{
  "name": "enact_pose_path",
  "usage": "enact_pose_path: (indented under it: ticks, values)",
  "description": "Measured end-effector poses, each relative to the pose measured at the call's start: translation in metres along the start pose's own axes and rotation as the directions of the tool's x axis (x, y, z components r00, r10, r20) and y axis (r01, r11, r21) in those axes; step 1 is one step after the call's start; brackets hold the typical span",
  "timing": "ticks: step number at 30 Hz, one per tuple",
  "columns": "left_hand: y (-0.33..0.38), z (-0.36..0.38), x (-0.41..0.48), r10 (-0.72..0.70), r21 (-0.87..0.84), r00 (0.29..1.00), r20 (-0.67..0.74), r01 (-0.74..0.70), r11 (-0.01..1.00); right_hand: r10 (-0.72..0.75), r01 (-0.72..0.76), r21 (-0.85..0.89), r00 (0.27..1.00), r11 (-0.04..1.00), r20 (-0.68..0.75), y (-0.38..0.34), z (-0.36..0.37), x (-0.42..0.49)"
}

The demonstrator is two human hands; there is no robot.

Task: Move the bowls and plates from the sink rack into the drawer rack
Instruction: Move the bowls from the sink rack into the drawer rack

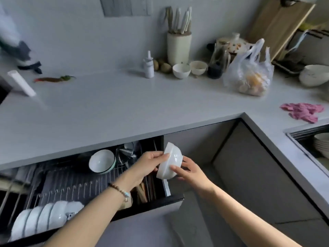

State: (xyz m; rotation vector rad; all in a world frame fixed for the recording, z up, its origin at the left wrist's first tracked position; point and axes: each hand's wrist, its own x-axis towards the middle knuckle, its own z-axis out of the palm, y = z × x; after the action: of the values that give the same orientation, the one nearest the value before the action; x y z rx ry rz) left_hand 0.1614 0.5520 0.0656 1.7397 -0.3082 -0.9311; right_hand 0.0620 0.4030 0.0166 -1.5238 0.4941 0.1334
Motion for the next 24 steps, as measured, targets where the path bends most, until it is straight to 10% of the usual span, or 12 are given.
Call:
enact_pose_path:
  ticks: [11,24]
  values:
    - [-0.144,-0.256,-0.050,-0.231,-0.072,0.969,0.085,0.238,0.969,0.185,-0.170,-0.083,0.954,0.982,0.235,0.030,0.260,0.088]
    - [-0.294,-0.320,-0.041,-0.474,-0.219,0.872,0.123,0.489,0.844,0.487,-0.423,-0.255,0.821,0.870,0.299,0.130,0.354,0.159]
